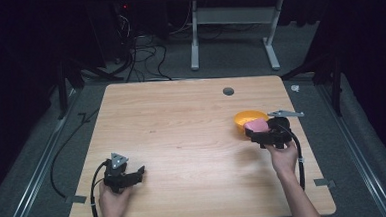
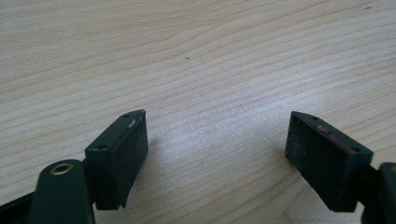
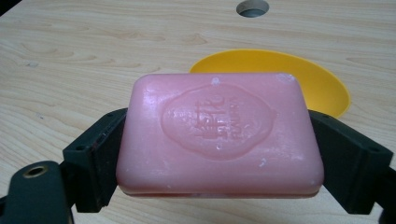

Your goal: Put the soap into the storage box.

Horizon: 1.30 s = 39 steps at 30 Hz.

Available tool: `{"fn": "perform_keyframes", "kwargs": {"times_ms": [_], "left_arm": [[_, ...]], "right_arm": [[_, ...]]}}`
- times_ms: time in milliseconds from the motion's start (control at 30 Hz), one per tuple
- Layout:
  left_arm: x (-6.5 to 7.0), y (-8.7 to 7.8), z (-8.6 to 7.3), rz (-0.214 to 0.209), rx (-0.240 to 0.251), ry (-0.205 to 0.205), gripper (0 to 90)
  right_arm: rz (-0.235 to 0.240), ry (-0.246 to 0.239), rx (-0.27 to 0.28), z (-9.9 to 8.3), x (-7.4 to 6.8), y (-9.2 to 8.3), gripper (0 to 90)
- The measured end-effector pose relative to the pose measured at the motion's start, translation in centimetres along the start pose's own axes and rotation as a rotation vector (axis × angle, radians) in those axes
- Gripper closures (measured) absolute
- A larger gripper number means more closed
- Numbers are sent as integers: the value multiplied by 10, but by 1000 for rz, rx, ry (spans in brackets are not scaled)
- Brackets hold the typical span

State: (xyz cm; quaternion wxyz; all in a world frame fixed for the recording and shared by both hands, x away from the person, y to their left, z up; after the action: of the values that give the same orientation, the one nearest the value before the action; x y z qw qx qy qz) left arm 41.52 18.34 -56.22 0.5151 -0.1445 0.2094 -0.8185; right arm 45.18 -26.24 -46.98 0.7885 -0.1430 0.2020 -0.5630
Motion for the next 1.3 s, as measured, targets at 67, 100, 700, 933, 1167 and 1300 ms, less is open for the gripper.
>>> {"fn": "perform_keyframes", "kwargs": {"times_ms": [67, 100, 700, 933, 1167, 1300], "left_arm": [[0, 0, 0, 0, 0, 0, 215], [0, 0, 0, 0, 0, 0, 215], [0, 0, 0, 0, 0, 0, 215], [0, 0, 0, -2, 1, -3, 214], [0, 0, 0, -2, 1, -2, 214], [0, 0, 0, -3, -1, -1, 214]], "right_arm": [[0, -1, -1, 2, 1, 1, 134], [-4, 3, -1, 4, 2, 3, 134], [-60, 53, -45, 10, 16, 29, 134], [-91, 72, -60, 16, 19, 39, 134], [-119, 89, -88, 19, 21, 52, 134], [-132, 103, -98, 17, 23, 57, 134]]}}
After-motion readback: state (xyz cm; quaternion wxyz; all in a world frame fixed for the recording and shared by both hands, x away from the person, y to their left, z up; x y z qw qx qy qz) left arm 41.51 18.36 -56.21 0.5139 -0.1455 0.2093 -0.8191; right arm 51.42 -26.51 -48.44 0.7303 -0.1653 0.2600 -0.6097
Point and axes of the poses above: each handheld gripper's, and its own axes: y roughly forward along the jaws, z roughly out of its top, x roughly to its right, the point moved 8 cm from there along y, roughly forward along the jaws, and after that the axes turned 13 degrees about x, right-handed, at the moved point
